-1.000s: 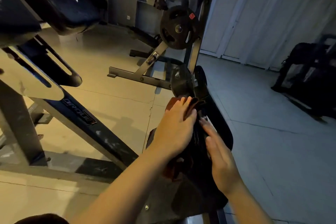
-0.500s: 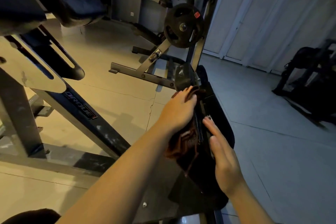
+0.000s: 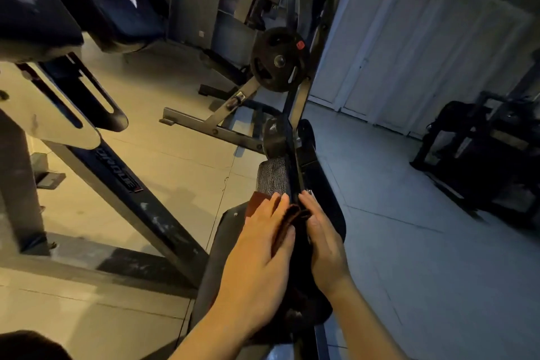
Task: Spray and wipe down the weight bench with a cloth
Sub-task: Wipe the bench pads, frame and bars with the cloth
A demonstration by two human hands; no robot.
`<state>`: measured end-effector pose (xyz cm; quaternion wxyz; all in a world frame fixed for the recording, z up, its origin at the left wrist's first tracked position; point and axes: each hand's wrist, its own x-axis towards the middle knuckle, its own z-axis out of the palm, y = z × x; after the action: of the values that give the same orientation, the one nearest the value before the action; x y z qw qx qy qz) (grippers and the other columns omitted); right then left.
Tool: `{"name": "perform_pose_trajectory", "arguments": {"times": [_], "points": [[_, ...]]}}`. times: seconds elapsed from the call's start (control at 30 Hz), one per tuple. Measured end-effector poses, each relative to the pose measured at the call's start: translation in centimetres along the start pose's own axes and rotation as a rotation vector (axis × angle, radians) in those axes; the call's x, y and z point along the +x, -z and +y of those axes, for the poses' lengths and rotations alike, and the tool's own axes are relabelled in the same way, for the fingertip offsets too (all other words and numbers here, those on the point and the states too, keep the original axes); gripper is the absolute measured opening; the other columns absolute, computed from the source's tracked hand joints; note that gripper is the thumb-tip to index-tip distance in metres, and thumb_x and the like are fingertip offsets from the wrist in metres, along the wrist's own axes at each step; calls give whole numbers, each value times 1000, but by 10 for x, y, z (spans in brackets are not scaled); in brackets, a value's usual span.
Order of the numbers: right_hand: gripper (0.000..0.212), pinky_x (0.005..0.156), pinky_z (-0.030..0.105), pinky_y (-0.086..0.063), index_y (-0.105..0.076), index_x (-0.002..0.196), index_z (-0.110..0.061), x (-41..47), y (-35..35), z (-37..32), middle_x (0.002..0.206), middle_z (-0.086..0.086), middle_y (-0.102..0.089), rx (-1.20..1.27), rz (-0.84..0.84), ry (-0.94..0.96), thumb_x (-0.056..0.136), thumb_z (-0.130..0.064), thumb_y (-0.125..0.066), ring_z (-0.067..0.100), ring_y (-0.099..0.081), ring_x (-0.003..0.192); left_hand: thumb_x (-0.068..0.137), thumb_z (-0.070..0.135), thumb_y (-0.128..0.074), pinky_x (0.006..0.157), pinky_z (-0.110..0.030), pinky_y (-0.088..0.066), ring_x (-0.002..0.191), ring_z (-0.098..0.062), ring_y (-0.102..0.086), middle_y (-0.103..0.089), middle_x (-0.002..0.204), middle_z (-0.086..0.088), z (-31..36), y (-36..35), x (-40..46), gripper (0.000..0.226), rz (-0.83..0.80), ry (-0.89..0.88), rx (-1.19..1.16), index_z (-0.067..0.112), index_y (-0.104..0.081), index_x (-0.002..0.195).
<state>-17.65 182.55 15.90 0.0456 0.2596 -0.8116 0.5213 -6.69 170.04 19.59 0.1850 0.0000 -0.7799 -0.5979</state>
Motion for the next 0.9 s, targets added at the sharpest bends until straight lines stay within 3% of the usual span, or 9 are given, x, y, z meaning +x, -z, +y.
{"name": "perform_pose_trajectory", "arguments": {"times": [0.1,0.2,0.33,0.43,0.57,0.7,0.83,0.9], "points": [[34,102,9,-28,-37,126,-59,1,0,-2,137,-41,-35,-14,-6,-1,94,-51,-29,-17,-30,132,101,38,-40,111,-29,-33,130,-2,-41,-48,139,18,2,10,17,41,-26,35,-20,45,-37,141],[39,104,6,-26,-39,131,-52,0,0,1,142,-35,-37,16,7,9,95,-45,-29,-16,-29,134,102,38,-39,91,-27,-40,111,-12,-55,-61,117,9,4,13,51,31,-56,96,47,37,-53,130],[39,99,-1,-24,-40,132,-48,2,0,4,133,-48,-36,44,11,26,94,-43,-30,-18,-28,133,103,37,-39,99,-36,-42,113,-24,-57,-63,121,-4,-3,9,100,33,-41,166,75,25,-60,124],[38,100,-1,-23,-39,130,-51,1,0,3,133,-48,-34,24,5,20,94,-43,-30,-20,-26,132,103,34,-40,96,-35,-41,113,-25,-57,-64,120,-6,-10,8,120,27,-8,184,38,23,-62,114],[37,99,0,-23,-37,128,-54,1,1,2,139,-40,-32,-1,6,13,93,-44,-29,-20,-25,132,102,38,-40,107,-40,-36,121,-21,-53,-59,130,0,-15,8,108,36,-10,162,31,25,-53,133],[38,99,-3,-22,-40,129,-49,0,1,0,137,-40,-33,-11,12,30,94,-43,-29,-22,-25,131,102,33,-43,106,-36,-37,118,-13,-54,-60,125,7,-18,16,65,32,-60,141,-68,35,-50,133],[39,101,-2,-21,-39,131,-45,-1,2,-9,135,-40,-31,-45,-4,19,94,-43,-28,-27,-24,126,99,29,-48,83,-34,-49,91,-22,-65,-69,94,0,-5,45,21,21,-80,261,-321,23,-61,114],[31,110,11,-22,-36,129,-48,-2,5,-20,132,-41,-29,-115,-31,-4,99,-42,-30,-23,-25,129,96,31,-53,72,-35,-55,81,-25,-70,-74,87,-5,4,62,6,19,-40,322,-458,19,-62,107]]}}
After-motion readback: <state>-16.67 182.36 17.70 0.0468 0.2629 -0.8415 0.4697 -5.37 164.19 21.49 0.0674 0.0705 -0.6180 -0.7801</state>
